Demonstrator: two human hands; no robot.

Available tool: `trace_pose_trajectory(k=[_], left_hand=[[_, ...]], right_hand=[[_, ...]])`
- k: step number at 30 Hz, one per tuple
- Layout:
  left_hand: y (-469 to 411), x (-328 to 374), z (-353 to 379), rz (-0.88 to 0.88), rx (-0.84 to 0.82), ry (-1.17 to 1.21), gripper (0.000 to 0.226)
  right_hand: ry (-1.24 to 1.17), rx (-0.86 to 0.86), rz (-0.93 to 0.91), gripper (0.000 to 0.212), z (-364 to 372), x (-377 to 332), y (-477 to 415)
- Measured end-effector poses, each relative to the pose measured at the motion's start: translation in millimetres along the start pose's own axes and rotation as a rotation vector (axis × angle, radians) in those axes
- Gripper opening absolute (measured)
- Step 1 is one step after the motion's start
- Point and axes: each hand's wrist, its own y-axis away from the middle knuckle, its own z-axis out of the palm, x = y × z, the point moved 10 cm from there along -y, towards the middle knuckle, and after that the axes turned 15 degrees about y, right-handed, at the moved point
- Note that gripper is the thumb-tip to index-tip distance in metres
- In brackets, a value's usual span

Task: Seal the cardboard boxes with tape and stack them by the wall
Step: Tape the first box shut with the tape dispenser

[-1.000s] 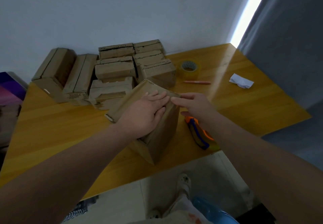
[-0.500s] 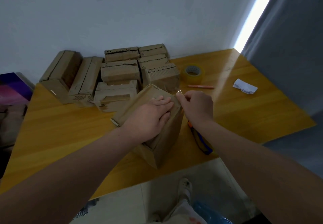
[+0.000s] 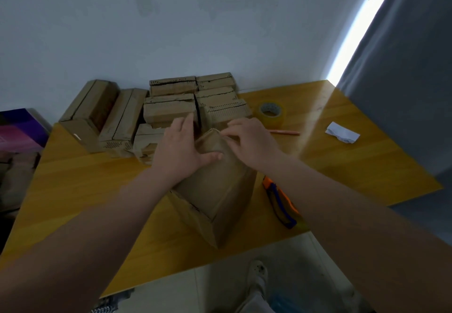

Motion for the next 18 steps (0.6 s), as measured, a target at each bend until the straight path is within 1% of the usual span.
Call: trace_pose_trajectory(k=[1, 3, 5, 9, 13, 18], left_hand=[[-2.4, -3.9, 8.1, -0.049, -0.104, 0.097, 0.105], [-2.6, -4.9, 24.0, -0.097, -0.273, 0.289, 0.089], [-2.6, -0.3, 30.3, -0.048, -0.346, 0.317, 0.082], [-1.8, 0.7, 37.3, 0.072, -0.383, 0.188, 0.084], [-0.8, -1.5, 42.0, 0.100, -0.369, 0.034, 0.072], [0.6, 1.9, 41.3, 0.126, -0.381, -0.052, 0.074]], right_hand=[[-0.013, 0.006, 0.011, 0.031, -0.2, 0.6, -1.3], [-0.046, 0.004, 0.046, 0.035, 0.3, 3.6, -2.7], [-0.077, -0.002, 0.072, 0.036, 1.4, 5.8, -2.8], [-0.129, 0.004, 0.105, 0.036, 2.4, 10.4, -3.7], [-0.148, 0.017, 0.119, 0.035, 3.6, 12.4, -3.3], [-0.161, 0.017, 0.138, 0.033, 4.9, 15.7, -4.0]])
